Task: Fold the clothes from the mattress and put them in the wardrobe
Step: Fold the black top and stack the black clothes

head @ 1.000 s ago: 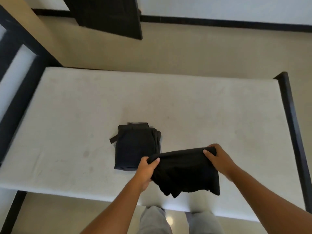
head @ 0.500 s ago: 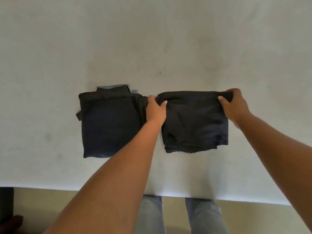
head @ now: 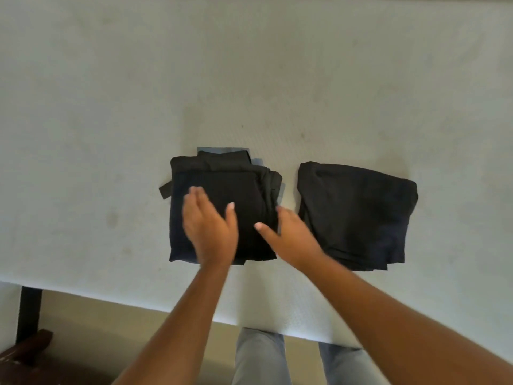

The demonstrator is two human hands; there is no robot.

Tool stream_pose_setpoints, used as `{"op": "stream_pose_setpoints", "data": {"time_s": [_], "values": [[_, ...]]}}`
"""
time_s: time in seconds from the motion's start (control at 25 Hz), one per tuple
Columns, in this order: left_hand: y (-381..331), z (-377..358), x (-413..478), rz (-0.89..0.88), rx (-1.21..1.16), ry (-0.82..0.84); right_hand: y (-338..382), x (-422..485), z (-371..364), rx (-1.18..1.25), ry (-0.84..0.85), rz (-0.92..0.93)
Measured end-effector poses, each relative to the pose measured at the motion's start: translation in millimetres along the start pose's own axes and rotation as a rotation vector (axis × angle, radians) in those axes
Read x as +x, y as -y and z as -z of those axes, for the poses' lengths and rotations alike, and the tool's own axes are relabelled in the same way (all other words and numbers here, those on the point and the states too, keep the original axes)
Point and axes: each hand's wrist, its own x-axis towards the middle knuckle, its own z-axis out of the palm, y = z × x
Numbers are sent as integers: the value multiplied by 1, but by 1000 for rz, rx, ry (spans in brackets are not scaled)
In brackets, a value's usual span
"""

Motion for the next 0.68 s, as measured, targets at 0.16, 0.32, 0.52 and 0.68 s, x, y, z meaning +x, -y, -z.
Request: {"op": "stream_pose_setpoints", "data": {"time_s": [0.16,0.32,0.52,0.68], "values": [[84,0,47,283,-38,307,25,43,-54,161,-72,-263],[101,-2,81,413,-272,545,31,64,-60,316,-293,-456],[115,-4,97,558,-424,674,28,69,-56,466,-294,-603],[124,6,101,678,-638,882,13,65,-38,640,-154,-610]]}}
